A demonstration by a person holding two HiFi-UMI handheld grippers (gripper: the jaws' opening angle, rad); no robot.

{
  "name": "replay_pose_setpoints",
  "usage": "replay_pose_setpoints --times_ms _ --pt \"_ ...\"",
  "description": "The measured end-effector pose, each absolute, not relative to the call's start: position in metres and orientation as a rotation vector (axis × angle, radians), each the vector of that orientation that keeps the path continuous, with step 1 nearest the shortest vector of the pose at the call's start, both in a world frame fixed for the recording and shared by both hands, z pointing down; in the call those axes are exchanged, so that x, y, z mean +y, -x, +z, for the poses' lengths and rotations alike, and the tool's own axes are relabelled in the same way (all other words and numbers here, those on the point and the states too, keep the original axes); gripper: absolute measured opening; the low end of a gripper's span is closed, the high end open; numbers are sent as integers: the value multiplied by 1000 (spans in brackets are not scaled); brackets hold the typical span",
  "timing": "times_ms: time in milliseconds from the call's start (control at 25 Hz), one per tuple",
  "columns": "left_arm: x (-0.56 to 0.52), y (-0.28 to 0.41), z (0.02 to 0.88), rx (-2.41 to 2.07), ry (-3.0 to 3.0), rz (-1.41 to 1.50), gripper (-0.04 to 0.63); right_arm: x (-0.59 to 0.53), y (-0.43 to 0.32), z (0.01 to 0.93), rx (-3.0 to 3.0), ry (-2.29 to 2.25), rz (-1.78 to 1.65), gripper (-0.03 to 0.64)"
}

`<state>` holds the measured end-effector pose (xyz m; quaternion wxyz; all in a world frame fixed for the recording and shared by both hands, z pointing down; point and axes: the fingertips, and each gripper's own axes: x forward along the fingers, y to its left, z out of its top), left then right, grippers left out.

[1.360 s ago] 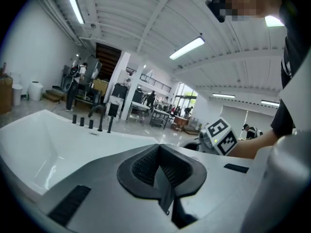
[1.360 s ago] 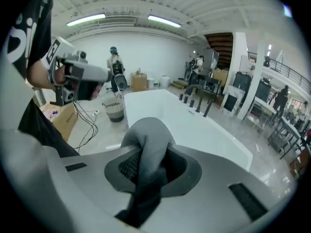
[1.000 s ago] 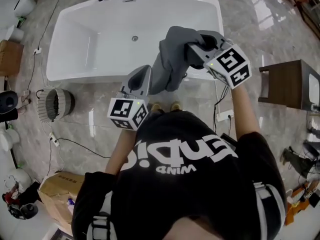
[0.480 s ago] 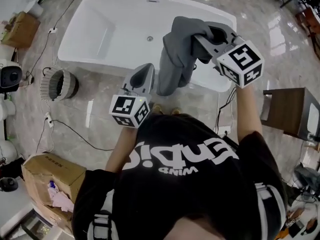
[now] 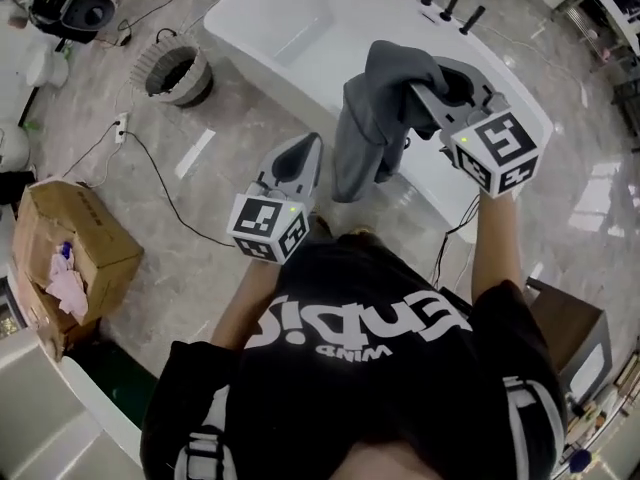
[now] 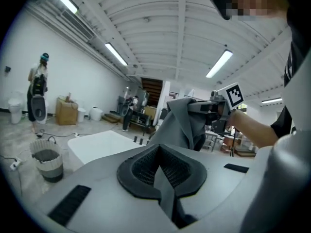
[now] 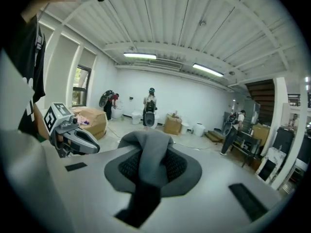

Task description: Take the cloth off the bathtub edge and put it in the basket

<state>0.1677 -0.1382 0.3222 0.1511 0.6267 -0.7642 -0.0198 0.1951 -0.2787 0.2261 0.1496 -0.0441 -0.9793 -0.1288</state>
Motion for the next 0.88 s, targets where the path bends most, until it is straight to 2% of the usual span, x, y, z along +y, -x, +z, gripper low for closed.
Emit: replay_pose_setpoints --times_ms 480,880 --pt "-11 -43 325 -2486 -1415 -121 12 -176 -29 221 -2823 512 -389 66" --pt "78 33 322 -2604 -1272 -174 12 -99 73 216 -2842 641 -372 66"
